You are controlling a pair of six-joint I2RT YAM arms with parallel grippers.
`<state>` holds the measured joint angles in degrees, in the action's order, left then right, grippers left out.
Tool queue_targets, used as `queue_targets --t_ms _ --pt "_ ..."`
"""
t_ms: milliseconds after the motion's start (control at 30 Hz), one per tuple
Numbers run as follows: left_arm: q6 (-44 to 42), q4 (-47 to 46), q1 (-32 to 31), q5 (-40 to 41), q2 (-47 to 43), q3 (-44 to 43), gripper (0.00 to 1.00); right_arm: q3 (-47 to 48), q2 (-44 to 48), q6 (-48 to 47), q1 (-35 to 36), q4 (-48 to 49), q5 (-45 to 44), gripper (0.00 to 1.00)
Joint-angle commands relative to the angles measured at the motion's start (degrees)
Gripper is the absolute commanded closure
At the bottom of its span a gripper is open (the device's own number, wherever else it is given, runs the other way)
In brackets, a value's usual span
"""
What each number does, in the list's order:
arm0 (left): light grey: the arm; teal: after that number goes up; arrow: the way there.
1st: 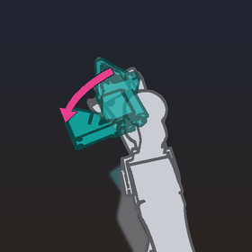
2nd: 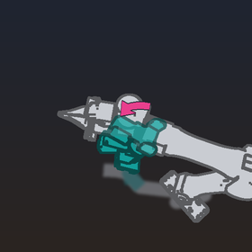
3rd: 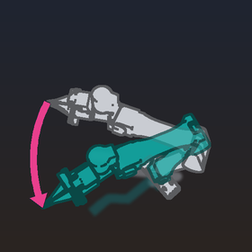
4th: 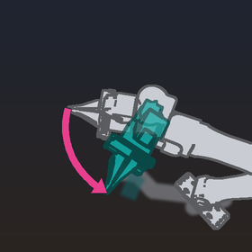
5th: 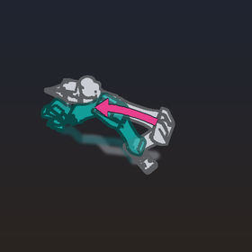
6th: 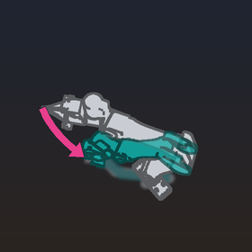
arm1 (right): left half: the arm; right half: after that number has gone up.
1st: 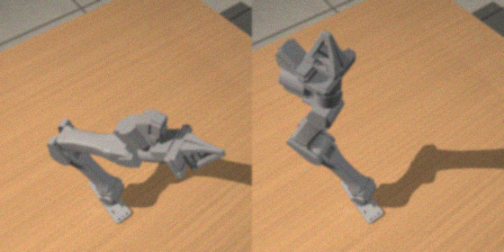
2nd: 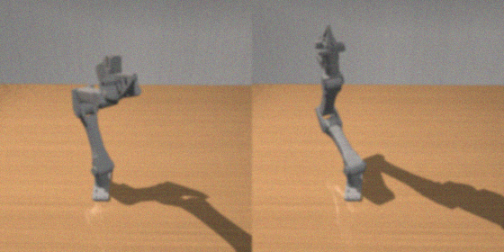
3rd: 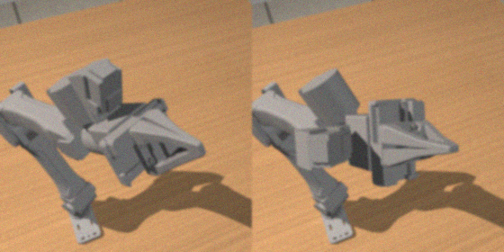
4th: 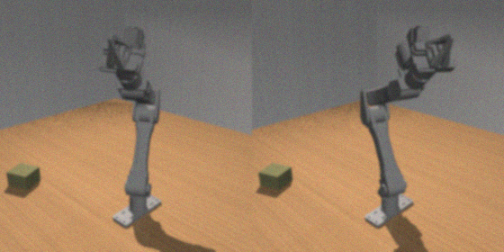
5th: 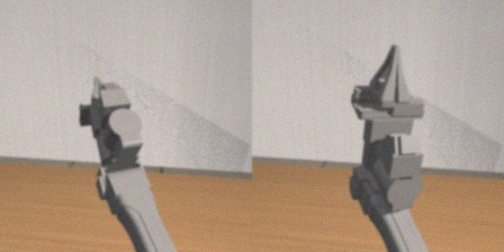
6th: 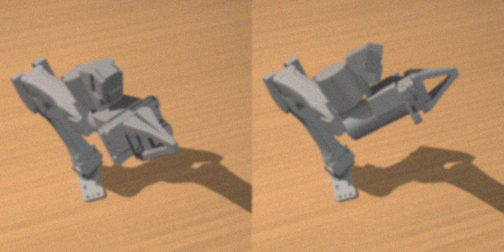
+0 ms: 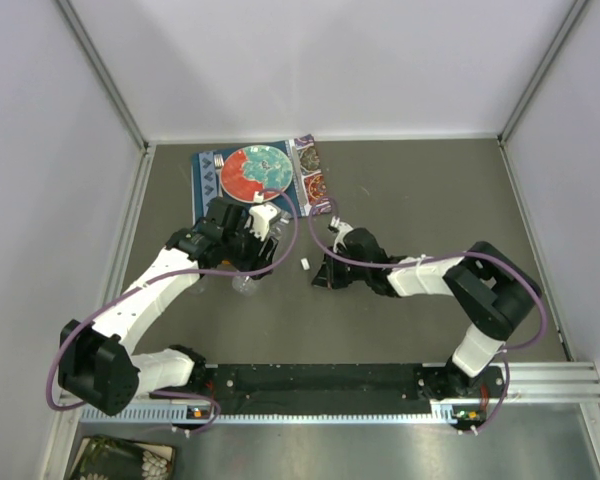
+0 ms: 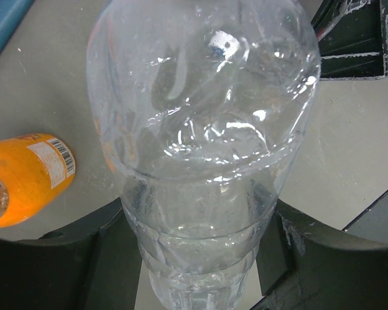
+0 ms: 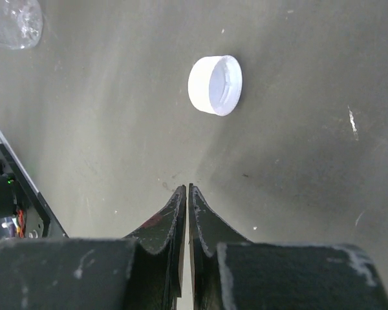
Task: Screw on the bottle caps
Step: Pick up the bottle cap from the center of the board.
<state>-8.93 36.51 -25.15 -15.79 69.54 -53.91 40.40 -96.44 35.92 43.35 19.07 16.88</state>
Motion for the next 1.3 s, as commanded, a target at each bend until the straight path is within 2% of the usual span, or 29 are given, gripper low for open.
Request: queue_targets --t_ms 0,67,100,200,267,400,467,600,700,900,1267 --pt "-0.48 -1.09 0.36 -0.38 -1.51 -1.55 0.65 4.84 0.57 0.73 -0.90 3.43 1.92 0.95" --pt "-0.21 -1.18 0.45 -0.64 -1.25 -1.55 0.66 6.52 -0.93 2.12 -1.69 4.65 3.32 0.92" --pt "-0.13 -1.18 0.45 -0.64 -1.16 -1.46 0.66 8.71 -2.59 2.48 -2.30 5.62 4.55 0.81" --pt "0.14 -1.27 0.54 -0.73 -1.16 -1.37 0.66 12.93 -2.79 -0.14 -2.40 2.74 3.61 0.64" --pt "0.23 -1.09 0.80 -0.73 -1.51 -1.29 0.66 12.77 -0.77 -3.73 -2.40 1.51 1.50 0.61" --pt "0.14 -0.65 1.50 -1.43 -2.56 -1.20 0.66 12.86 4.41 -11.65 -0.47 -7.71 -7.97 0.53" --pt "0.49 0.31 2.20 -2.05 -3.18 -1.46 0.66 11.81 7.84 -16.64 3.04 -10.89 -12.73 0.49" --pt "0.84 1.63 4.57 -4.16 -5.02 -2.95 0.65 10.04 8.65 -23.52 9.98 -13.00 -28.96 0.38" --pt "0.84 1.98 5.98 -5.21 -5.55 -3.66 0.65 13.46 3.91 -26.51 13.51 -15.38 -36.28 0.37" --pt "1.11 2.86 7.22 -6.44 -6.43 -3.75 0.65 17.69 -3.38 -25.38 13.51 -15.47 -36.92 0.38" --pt "0.84 3.21 8.01 -6.53 -7.13 -3.39 0.65 19.54 -8.76 -20.02 13.42 -12.57 -34.99 0.44"
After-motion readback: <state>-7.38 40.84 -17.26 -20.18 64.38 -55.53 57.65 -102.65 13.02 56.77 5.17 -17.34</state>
